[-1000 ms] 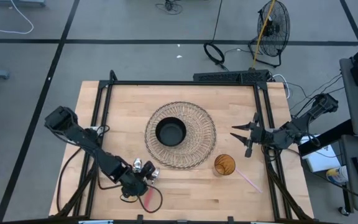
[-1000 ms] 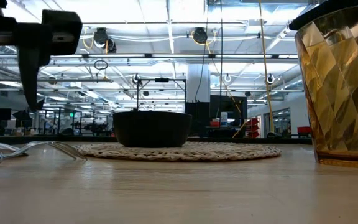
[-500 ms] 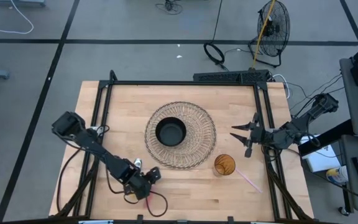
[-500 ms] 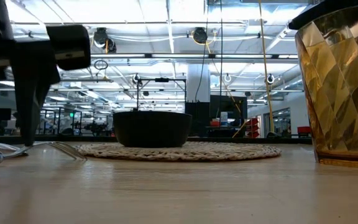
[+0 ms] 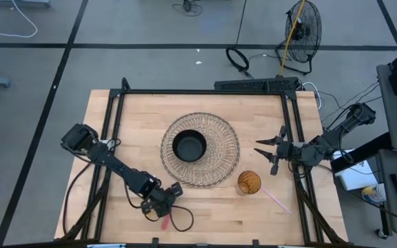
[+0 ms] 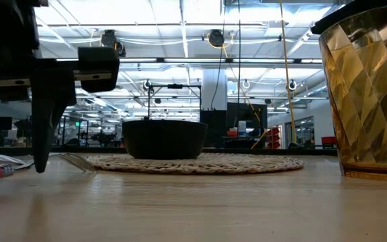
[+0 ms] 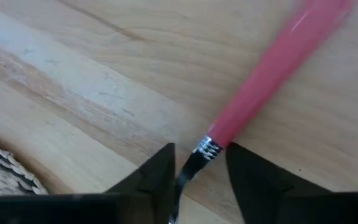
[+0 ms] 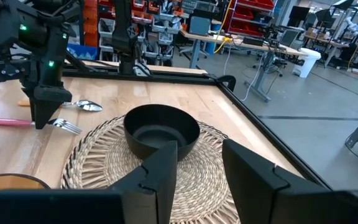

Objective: Pick & Place Utensil
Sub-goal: Put the pink fork into the black bowl

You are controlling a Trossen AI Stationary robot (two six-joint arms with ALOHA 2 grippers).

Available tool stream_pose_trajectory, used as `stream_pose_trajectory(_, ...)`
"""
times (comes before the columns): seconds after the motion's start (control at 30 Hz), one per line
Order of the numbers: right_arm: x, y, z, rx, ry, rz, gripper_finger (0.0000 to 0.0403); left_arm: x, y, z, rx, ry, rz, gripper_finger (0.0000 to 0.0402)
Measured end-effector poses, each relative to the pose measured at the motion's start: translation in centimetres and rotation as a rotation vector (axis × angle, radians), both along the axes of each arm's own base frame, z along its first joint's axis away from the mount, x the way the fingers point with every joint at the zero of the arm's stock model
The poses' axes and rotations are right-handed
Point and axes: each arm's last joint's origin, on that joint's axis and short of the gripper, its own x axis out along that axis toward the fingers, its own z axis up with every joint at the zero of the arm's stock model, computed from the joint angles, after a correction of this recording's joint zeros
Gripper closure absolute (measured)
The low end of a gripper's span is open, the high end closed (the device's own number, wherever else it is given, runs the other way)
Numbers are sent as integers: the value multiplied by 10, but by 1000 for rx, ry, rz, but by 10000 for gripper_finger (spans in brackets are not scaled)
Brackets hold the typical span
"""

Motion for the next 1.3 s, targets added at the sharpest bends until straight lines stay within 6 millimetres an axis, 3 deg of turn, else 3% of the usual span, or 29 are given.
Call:
stream_pose_trajectory(0.2, 0, 0, 0, 0, 0, 0, 275, 1, 2, 0, -15, 15, 34, 333)
stream_pose_trajectory(0.37, 0, 0, 0, 0, 0, 0, 275, 3, 5, 0, -48, 36, 127, 354)
stream_pose_trajectory(0.63, 0, 0, 0, -3, 1, 1, 275, 11, 11, 3, -201, 77, 307, 309)
stream_pose_trajectory(0.83, 0, 0, 0, -3, 1, 1, 275, 14, 10, 4, -270, 89, 318, 283)
stream_pose_trajectory(1.0, 0, 0, 0, -3, 1, 2, 275, 16, 9, 4, -279, 77, 316, 274)
stream_pose_trajectory(1.3, 0, 0, 0, -5, 4, 2, 275, 21, 7, -16, -268, 107, 326, 273)
